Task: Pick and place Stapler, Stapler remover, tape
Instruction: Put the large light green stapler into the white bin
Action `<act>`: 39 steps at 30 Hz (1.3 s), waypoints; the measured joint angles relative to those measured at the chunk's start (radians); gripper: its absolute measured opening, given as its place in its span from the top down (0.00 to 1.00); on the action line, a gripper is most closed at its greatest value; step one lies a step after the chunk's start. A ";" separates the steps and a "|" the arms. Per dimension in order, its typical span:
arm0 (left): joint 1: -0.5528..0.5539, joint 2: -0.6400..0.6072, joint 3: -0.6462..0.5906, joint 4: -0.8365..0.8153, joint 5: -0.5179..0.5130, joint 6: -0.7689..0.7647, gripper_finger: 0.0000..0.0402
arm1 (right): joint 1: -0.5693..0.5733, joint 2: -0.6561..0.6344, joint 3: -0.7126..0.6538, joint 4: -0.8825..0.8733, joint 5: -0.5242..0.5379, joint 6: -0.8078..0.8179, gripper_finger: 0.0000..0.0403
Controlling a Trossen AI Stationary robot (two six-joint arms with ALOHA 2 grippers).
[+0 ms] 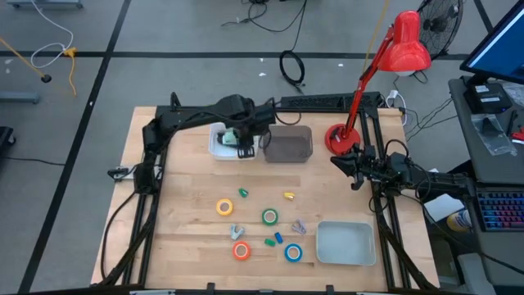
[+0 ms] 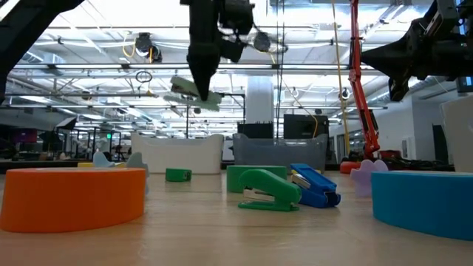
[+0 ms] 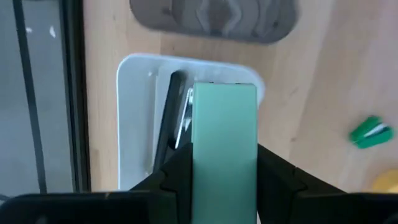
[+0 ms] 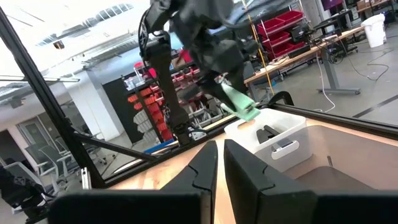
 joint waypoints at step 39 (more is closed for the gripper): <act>0.132 -0.058 -0.383 0.204 0.128 0.254 0.69 | 0.000 0.000 0.000 -0.008 0.003 0.000 0.95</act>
